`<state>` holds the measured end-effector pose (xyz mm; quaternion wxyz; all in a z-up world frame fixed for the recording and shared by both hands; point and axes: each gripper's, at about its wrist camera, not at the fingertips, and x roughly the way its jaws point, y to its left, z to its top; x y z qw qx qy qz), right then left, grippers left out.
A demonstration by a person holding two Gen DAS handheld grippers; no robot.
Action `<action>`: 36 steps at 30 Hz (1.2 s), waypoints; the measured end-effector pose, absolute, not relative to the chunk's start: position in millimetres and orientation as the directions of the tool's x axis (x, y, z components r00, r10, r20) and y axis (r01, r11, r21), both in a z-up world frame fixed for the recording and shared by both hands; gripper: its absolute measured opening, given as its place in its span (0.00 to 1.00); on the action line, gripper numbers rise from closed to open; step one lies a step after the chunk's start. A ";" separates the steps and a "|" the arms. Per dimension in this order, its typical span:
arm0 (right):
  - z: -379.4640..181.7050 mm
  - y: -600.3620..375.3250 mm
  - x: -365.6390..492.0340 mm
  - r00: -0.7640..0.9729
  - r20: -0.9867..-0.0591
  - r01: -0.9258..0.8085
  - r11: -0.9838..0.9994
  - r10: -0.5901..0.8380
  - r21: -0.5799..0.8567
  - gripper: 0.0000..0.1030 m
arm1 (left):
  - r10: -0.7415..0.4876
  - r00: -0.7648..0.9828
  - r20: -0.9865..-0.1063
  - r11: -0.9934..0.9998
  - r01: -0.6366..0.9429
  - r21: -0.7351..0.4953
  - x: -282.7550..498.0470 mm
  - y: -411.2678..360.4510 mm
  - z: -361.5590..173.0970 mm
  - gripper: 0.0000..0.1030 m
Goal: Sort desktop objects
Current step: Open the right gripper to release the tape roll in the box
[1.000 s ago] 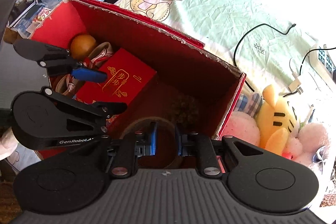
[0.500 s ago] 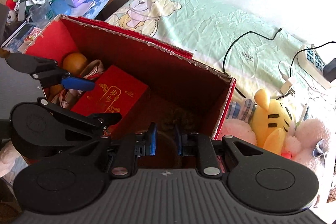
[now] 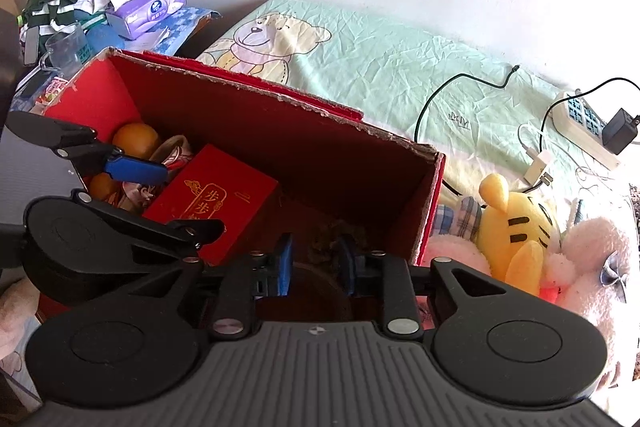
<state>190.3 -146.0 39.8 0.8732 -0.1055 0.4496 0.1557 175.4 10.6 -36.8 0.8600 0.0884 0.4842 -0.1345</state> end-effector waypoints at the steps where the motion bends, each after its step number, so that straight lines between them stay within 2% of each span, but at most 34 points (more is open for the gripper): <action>1: 39.3 -145.1 189.8 0.553 -0.815 -0.364 0.930 0.172 -0.051 0.25 | -0.142 0.496 -0.856 0.949 0.314 0.025 175.4 10.7 -36.8 0.62; 14: 33.5 -134.4 184.9 0.619 -0.774 -0.302 0.950 0.129 -0.083 0.25 | -0.085 0.524 -0.847 0.972 0.230 0.045 175.7 17.0 -35.6 0.62; 30: 30.5 -129.4 179.4 0.679 -0.727 -0.253 0.962 0.100 -0.103 0.29 | -0.036 0.485 -0.874 0.988 0.148 0.041 184.5 26.4 -38.7 0.72; 36: 32.6 -140.0 176.2 0.700 -0.702 -0.225 0.974 0.134 -0.038 0.28 | -0.017 0.491 -0.871 0.989 0.136 0.058 184.3 26.1 -38.5 0.79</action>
